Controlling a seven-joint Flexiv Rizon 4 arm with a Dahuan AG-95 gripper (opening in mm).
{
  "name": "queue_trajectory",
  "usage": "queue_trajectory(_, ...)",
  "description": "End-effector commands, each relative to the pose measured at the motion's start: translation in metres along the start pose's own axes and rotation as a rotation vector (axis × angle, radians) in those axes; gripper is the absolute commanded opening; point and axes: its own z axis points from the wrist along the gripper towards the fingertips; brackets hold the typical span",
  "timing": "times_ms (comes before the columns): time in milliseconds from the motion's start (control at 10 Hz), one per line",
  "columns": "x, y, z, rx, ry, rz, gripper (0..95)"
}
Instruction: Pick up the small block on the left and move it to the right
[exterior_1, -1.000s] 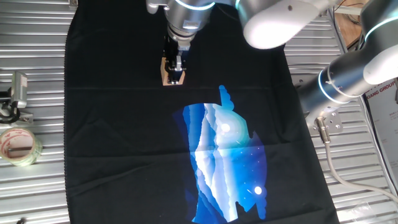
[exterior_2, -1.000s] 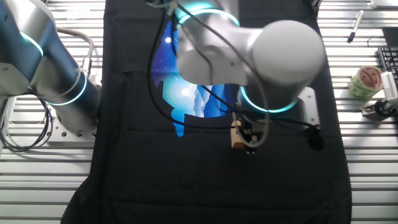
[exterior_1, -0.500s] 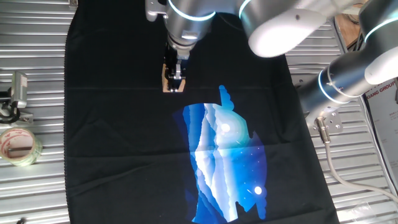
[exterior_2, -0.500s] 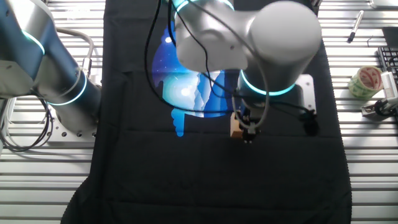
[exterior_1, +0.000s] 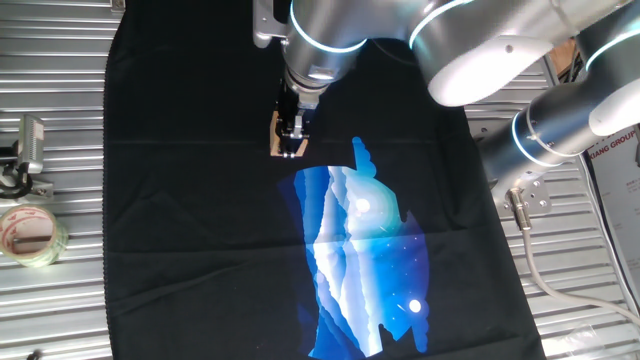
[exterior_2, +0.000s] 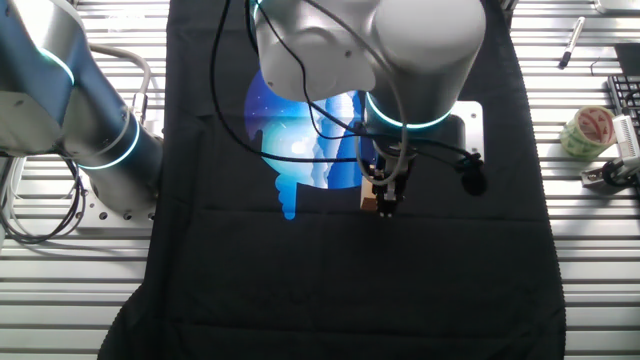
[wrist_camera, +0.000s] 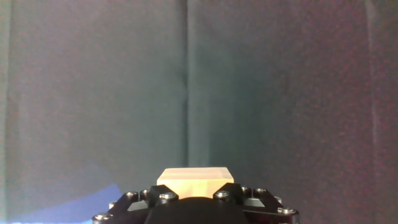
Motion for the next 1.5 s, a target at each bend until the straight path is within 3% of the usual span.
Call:
queue_trajectory(100, 0.001, 0.012, -0.002, 0.002, -0.004, 0.034, 0.0)
queue_trajectory(1500, 0.007, 0.064, -0.007, 0.028, -0.017, 0.129, 0.0)
